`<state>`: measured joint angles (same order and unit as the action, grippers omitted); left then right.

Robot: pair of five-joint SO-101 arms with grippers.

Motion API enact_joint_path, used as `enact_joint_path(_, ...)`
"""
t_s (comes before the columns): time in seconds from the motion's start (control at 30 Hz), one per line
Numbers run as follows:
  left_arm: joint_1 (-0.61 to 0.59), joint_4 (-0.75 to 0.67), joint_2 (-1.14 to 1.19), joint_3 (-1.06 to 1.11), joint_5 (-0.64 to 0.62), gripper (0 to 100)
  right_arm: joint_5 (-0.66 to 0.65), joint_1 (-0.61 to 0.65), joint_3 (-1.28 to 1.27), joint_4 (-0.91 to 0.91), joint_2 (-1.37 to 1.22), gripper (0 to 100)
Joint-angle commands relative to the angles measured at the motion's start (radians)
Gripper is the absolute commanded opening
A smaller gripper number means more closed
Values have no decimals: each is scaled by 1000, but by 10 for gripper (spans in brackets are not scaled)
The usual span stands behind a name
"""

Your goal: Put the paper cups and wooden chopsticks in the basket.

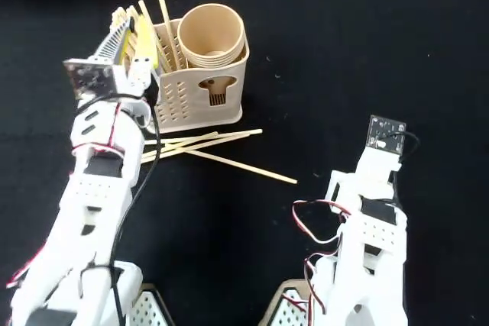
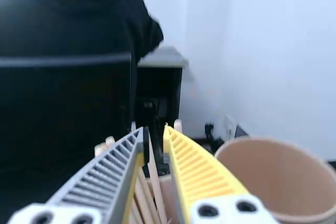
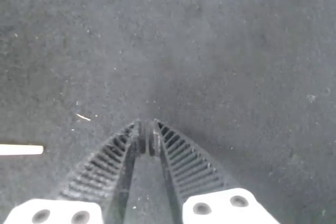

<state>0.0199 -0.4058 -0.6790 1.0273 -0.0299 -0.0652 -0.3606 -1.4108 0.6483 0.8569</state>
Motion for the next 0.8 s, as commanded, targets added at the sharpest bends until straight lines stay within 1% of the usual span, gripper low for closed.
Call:
enact_joint_path(0.0, -8, 203, -184, -24, -6, 84, -12, 15, 7, -23, 21, 43)
enact_joint_path(0.2, -8, 930, -460, -166, 3, 87, -12, 15, 7, -23, 21, 43)
enact_joint_path(0.27, -2, 1109, -517, -206, 61, 87, -12, 15, 7, -23, 21, 43)
enact_joint_path(0.3, -2, 1172, -532, -214, 103, 87, -12, 15, 5, -23, 21, 43)
enact_joint_path(0.37, -13, 1249, -549, -206, 183, 87, -12, 15, 5, -23, 21, 43)
enact_joint_path(0.4, -38, 1278, -549, -194, 221, 87, -12, 15, 5, -23, 21, 43)
enact_joint_path(0.53, -177, 1347, -549, -125, 318, 87, -12, 15, 4, -23, 21, 43)
enact_joint_path(0.63, -295, 1330, -548, -36, 379, 87, -12, 15, 4, -23, 21, 43)
enact_joint_path(0.77, -394, 1197, -523, 119, 445, 87, -12, 15, 4, -23, 21, 43)
